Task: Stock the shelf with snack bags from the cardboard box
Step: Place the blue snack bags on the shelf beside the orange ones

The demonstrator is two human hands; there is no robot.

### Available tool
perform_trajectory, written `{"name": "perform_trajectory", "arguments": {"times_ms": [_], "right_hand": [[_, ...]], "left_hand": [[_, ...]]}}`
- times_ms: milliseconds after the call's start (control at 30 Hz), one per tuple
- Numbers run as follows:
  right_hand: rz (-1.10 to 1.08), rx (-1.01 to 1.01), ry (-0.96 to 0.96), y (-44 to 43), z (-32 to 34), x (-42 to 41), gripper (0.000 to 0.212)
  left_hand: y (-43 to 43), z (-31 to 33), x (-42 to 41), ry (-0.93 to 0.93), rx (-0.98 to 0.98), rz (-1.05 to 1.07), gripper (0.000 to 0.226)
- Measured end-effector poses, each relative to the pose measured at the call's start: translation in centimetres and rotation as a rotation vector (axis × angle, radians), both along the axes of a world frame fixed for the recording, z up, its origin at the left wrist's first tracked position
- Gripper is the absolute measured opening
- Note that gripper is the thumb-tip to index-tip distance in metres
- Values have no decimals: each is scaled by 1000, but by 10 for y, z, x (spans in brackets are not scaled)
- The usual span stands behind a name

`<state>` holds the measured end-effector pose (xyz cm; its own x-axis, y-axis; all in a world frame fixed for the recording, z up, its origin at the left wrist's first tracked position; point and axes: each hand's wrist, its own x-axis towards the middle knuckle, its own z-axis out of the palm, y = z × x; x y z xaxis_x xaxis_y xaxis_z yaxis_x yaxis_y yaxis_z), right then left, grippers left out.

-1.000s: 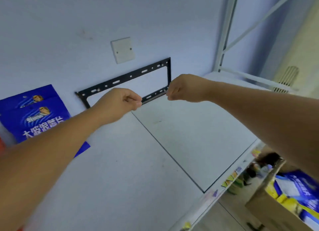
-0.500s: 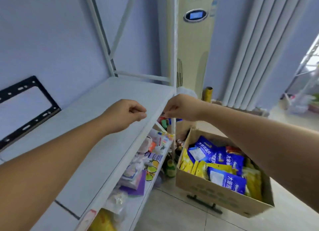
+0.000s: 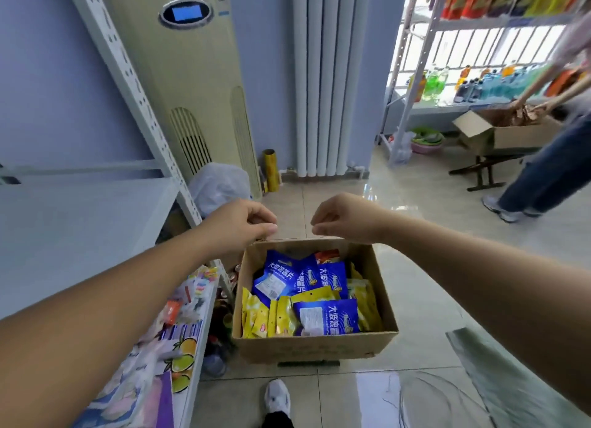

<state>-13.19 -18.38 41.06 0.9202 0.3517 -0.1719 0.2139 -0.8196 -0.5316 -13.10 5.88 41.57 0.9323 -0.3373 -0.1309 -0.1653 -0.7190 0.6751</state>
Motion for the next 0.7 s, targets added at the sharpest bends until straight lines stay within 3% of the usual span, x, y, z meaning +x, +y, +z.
{"name": "perform_trajectory", "arguments": {"times_ms": [400, 700], "right_hand": [[-248, -32, 237, -44, -96, 117, 19], [-331, -23, 378, -66, -183, 144, 22]], "left_hand": [[-16, -110, 146, 231, 61, -97, 17], [-19, -193, 220, 320, 164, -54, 16]]}}
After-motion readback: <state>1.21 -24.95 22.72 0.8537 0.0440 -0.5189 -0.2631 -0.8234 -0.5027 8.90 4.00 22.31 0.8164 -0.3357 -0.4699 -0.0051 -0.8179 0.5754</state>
